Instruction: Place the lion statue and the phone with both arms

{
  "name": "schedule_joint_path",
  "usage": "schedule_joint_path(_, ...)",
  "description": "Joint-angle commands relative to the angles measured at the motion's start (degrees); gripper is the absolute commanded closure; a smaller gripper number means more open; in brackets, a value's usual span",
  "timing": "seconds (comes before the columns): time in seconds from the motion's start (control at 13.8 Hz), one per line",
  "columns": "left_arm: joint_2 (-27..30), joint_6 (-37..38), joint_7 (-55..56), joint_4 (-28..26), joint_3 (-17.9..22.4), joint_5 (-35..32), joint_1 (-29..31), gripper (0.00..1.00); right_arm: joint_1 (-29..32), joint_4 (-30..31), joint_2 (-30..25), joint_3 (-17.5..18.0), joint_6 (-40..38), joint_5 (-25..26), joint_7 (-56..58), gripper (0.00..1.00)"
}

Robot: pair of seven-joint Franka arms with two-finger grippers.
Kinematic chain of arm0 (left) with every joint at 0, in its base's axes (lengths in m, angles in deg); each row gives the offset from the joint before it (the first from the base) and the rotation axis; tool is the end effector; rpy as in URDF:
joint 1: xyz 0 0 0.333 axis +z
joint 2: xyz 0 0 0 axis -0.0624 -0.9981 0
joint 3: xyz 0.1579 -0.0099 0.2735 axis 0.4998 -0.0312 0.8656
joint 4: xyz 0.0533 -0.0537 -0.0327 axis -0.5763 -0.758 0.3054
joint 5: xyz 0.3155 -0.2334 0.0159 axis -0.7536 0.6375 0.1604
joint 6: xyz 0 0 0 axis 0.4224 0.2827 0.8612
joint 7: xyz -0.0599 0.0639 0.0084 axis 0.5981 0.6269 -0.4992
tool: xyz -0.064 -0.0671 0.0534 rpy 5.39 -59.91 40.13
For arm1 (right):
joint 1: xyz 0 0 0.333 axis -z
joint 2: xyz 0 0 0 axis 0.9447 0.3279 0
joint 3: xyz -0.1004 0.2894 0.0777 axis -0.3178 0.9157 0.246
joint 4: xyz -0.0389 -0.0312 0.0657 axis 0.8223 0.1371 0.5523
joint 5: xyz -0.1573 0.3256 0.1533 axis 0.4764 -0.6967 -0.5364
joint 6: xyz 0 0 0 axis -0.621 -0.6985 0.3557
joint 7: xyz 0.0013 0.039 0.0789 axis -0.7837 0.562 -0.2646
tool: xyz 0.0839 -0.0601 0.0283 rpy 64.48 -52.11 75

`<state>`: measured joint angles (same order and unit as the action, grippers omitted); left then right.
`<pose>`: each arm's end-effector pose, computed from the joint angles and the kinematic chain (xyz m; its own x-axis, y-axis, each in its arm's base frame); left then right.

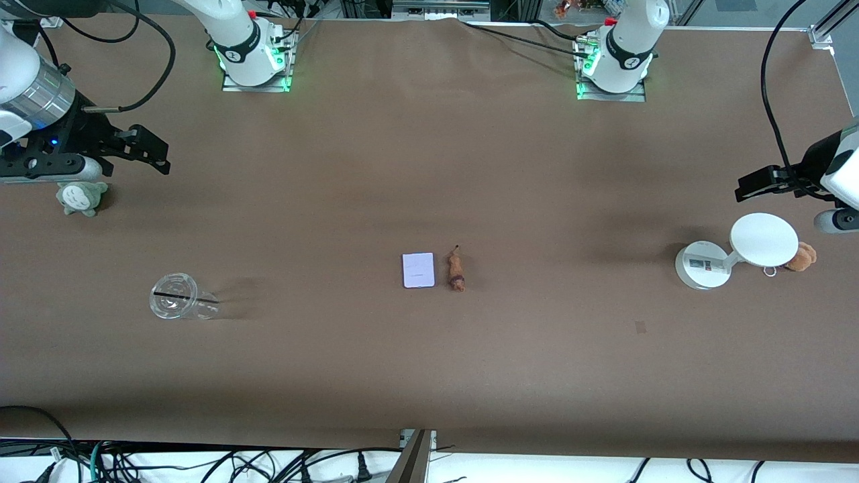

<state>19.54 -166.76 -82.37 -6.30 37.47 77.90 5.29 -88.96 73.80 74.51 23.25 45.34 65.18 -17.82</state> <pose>0.5980 0.0186 0.5810 0.9858 0.1059 -0.1305 0.1035 -0.9943 -0.0251 0.5526 0.0641 0.5913 0.9990 0.0376 0.0223 0.0380 -0.9991 -0.0169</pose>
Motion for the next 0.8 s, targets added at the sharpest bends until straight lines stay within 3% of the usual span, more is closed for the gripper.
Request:
schedule_joint_path(0.0,-1.0,0.36,-1.24,1.82,-0.24,1.05,0.4,0.0,0.09,0.88,-0.6,0.06,0.84,0.88,-0.8,0.0)
schedule_joint_path(0.43,-1.53,0.36,-1.24,1.82,-0.32,1.05,0.05,0.0,0.35,0.7,0.63,-0.03,6.37,0.88,-0.28,0.0)
schedule_joint_path(0.72,-2.32,0.19,-0.45,1.82,-0.59,3.93,-1.7,0.0,0.26,0.0,0.19,-0.64,4.44,1.5,-0.27,0.0)
